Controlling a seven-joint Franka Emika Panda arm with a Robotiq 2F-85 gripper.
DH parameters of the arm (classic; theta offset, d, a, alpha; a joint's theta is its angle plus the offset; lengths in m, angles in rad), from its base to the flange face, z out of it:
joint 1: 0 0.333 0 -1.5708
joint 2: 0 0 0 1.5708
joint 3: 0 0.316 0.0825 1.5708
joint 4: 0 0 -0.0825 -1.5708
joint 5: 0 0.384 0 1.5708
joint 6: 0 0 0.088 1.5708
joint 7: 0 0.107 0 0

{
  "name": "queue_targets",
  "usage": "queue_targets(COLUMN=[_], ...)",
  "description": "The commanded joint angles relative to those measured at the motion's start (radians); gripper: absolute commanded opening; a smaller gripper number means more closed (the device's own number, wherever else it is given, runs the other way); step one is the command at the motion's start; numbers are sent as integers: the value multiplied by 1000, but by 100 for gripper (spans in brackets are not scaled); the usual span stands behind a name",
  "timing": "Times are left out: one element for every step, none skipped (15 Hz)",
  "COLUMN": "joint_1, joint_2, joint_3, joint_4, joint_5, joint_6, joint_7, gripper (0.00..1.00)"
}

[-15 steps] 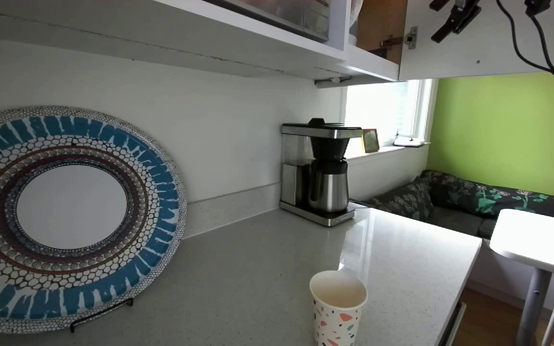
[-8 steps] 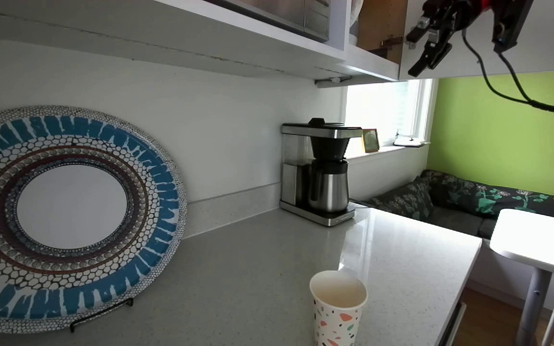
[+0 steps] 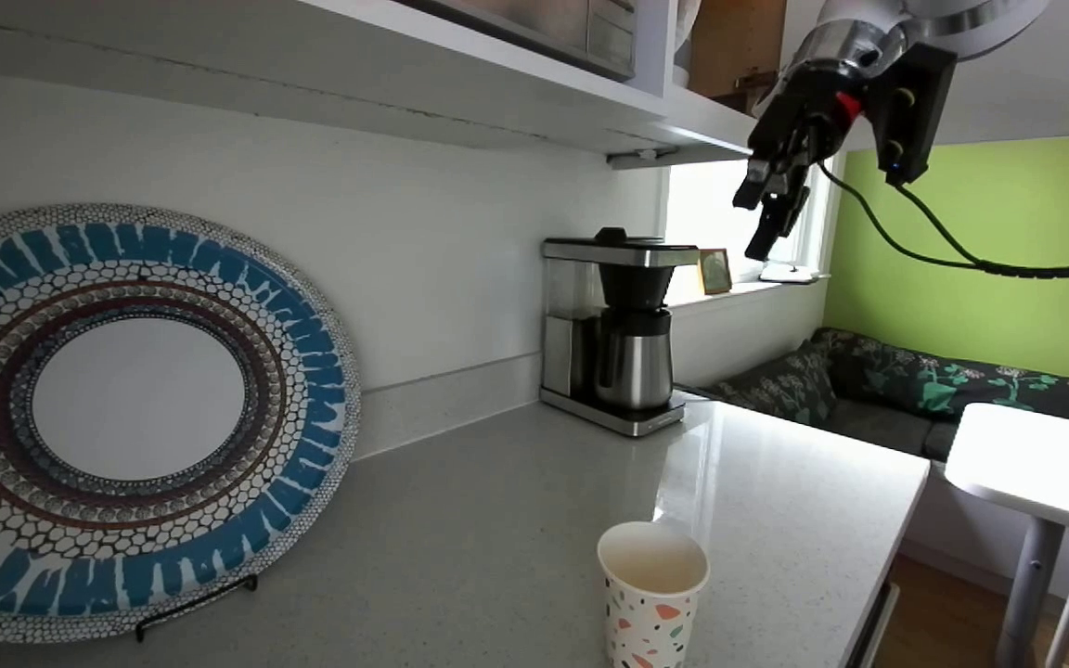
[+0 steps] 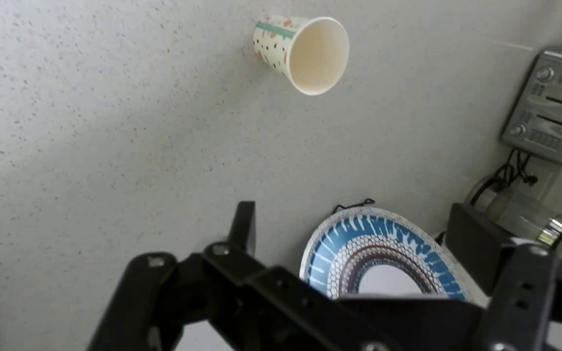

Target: Put the white plate into the cupboard

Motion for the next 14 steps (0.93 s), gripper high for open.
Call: queue_targets(joint_1=[2,4,11,16,25,16,20,22,23,23,23,33,40,44], joint_2=[24,36,50,60,73,61,71,79,83,84,84,104,115,121], joint_3=[48,58,62,67,61,57,59,60,60,60,60,64,75,88], joint_4=[-55,-65,-71,-85,-94,-68,-77,-80,-81,-81,-81,-74,-78,-83], joint_5=[-65,-81,-94,-101,-78,-73,-73,-73,-73,-73,-73,-68,-72,-92], joint_6=[26,32,17,17,9,6,6,4,4,4,4,-19,-17,-13], joint_7=[27,24,4,-5,-28,-4,-10,-15,-18,-19,-19,-27,-24,-16], gripper=[100,100,100,100,100,100,100,100,100,100,100,100,100,100])
